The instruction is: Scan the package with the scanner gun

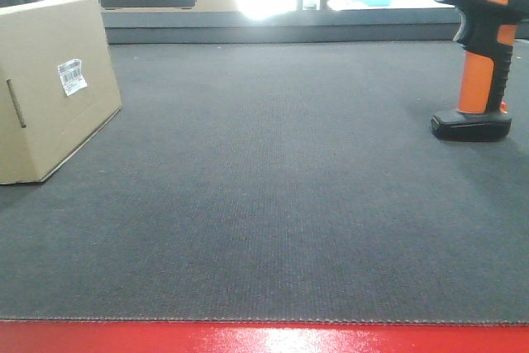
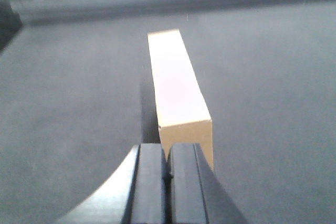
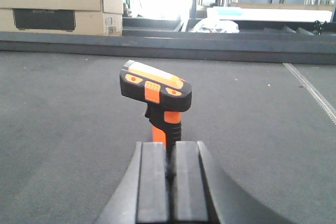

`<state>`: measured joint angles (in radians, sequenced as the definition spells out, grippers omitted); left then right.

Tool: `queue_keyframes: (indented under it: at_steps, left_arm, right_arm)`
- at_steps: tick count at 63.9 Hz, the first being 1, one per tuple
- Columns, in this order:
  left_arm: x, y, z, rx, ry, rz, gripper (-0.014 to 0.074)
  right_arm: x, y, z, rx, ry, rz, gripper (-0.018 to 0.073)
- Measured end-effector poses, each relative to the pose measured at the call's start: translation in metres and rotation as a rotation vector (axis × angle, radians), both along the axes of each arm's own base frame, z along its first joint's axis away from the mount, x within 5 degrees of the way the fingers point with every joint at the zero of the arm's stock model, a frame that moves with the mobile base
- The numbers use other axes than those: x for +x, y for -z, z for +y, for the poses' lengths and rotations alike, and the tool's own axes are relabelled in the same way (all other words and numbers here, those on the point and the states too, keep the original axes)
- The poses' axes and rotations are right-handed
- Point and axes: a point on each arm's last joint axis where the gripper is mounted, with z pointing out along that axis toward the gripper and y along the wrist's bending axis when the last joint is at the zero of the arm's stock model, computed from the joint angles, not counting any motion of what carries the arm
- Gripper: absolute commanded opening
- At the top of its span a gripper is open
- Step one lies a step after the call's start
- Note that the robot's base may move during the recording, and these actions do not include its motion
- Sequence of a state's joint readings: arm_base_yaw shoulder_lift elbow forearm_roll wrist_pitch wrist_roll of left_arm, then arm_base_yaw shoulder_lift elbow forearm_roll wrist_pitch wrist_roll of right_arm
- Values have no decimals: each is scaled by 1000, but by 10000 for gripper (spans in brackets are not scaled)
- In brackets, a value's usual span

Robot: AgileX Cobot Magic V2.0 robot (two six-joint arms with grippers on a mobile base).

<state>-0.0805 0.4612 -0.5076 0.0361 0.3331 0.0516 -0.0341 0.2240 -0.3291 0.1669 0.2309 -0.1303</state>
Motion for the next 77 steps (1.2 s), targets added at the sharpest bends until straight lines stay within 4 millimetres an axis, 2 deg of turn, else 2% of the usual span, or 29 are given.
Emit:
queue_keyframes:
  at_steps: [10, 18, 64, 72, 77]
  left_arm:
    - [-29, 5, 2, -25, 4, -130, -111]
    - [-38, 4, 3, -31, 4, -180, -111]
    - [-40, 4, 3, -32, 5, -200, -111]
    - [-43, 14, 4, -38, -24, -233, -111]
    - [-45, 27, 6, -38, -55, -256, -111]
  right_arm:
    - [-6, -2, 0, -1, -1, -28, -154]
    - [-7, -1, 0, -1, -2, -28, -154]
    - [-7, -1, 0, -1, -2, -26, -154]
    - [-7, -1, 0, -1, -2, -26, -154]
    - [-7, -1, 0, -1, -2, -26, -154]
